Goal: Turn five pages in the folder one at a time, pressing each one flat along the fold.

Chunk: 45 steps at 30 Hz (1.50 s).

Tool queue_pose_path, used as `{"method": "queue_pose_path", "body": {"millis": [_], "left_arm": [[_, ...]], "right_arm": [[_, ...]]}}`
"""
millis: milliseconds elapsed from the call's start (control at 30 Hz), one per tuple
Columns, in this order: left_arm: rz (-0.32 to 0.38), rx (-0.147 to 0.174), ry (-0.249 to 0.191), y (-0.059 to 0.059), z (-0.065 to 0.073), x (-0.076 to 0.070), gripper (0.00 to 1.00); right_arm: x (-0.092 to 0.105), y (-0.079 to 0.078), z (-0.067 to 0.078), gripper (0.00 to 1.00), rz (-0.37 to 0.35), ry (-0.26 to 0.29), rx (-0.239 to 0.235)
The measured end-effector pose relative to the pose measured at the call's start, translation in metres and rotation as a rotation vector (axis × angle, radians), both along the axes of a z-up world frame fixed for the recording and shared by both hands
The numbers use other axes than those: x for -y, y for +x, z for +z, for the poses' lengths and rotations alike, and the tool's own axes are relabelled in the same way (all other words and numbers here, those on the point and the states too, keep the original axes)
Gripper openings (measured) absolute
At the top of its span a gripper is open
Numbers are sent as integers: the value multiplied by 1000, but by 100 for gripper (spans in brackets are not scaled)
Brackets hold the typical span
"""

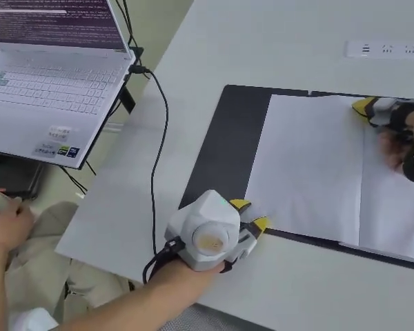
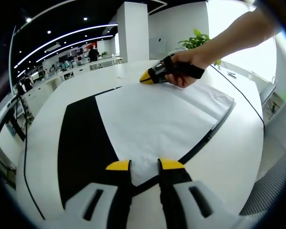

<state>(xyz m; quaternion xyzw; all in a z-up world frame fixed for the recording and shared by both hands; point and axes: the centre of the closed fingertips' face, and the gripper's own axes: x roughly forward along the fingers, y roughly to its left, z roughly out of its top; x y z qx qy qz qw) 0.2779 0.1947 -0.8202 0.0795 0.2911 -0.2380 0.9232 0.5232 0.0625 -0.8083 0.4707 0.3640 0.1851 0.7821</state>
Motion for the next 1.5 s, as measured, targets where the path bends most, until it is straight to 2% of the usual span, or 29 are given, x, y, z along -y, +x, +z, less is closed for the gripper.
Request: {"method": "queue_pose_path", "body": {"millis": [333, 567, 900, 1000, 1233, 1500], "left_arm": [[2, 1, -1, -1, 1, 0, 20], [1, 2, -1, -2, 1, -1, 20], [4, 1, -3, -3, 0, -2, 20], [6, 0, -4, -3, 0, -2, 20], [6, 5, -7, -3, 0, -2, 20], [5, 3, -6, -3, 0, -2, 20]], "right_arm": [[4, 16, 0, 0, -41, 12, 15], [3, 18, 1, 0, -39, 17, 17], [2, 17, 1, 0, -25, -8, 46], [0, 11, 0, 0, 2, -8, 38], [-4, -7, 2, 0, 60, 34, 12], [-5, -25, 3, 0, 98, 53, -7]]}}
